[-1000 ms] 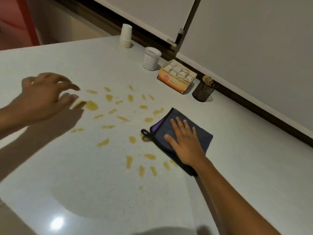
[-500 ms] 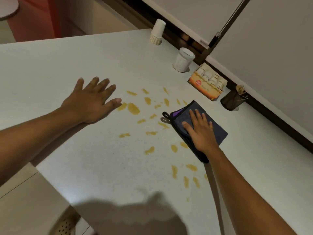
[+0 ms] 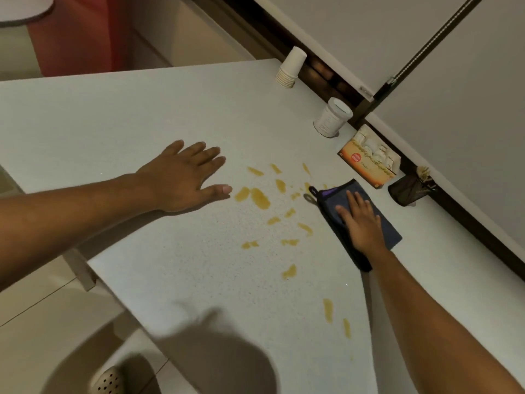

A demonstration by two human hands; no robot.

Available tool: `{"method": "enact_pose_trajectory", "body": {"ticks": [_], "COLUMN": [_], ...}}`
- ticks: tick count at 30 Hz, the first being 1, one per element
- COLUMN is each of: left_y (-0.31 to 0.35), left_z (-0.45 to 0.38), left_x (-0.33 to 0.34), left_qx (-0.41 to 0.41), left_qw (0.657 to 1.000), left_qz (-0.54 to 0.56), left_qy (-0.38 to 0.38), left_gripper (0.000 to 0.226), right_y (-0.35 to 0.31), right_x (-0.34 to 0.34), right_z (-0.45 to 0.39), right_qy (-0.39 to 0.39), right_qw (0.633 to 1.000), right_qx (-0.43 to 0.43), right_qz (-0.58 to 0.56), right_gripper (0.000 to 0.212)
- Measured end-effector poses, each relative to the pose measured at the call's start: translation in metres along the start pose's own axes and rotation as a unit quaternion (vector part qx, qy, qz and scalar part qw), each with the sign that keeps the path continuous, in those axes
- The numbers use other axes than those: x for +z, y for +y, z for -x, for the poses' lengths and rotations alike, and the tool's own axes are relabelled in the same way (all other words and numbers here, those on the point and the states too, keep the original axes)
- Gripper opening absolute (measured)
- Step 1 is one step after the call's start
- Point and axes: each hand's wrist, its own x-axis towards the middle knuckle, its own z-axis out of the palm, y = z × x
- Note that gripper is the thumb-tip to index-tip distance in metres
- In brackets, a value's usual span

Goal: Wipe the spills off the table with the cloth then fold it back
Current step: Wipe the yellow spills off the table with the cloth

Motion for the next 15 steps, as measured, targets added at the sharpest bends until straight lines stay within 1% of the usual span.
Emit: {"method": "enact_pose_trajectory", "body": {"ticks": [2,4,7,10,12,15], "left_y": [-0.006,-0.010,-0.016,-0.016,-0.014,-0.015], "left_z": [0.006,0.008,0.009,0.010,0.010,0.009], "left_x": [0.000,0.000,0.000,0.004,0.005,0.007], "left_qx": [0.028,0.048,0.060,0.054,0.052,0.048], "left_qw": [0.999,0.998,0.998,0.998,0.998,0.999], "left_qz": [-0.012,-0.022,-0.019,-0.017,-0.016,-0.016], "left_qy": [-0.012,-0.028,-0.029,-0.015,-0.010,-0.001], "left_gripper": [0.113,0.115,0.112,0.110,0.111,0.111], "right_y": [-0.024,-0.047,-0.064,-0.051,-0.033,-0.025], "right_x": [0.007,0.014,0.028,0.034,0.025,0.011], "right_z": [-0.005,0.012,0.071,0.120,0.108,0.042], "right_qy": [0.000,-0.006,0.001,-0.009,-0.025,-0.017], "right_qw": [1.000,1.000,0.997,0.990,0.989,0.995], "right_qx": [0.004,-0.013,-0.074,-0.142,-0.147,-0.094], "right_qz": [0.012,0.011,0.004,-0.005,0.000,0.008], "right_gripper": [0.072,0.074,0.079,0.073,0.072,0.072]}}
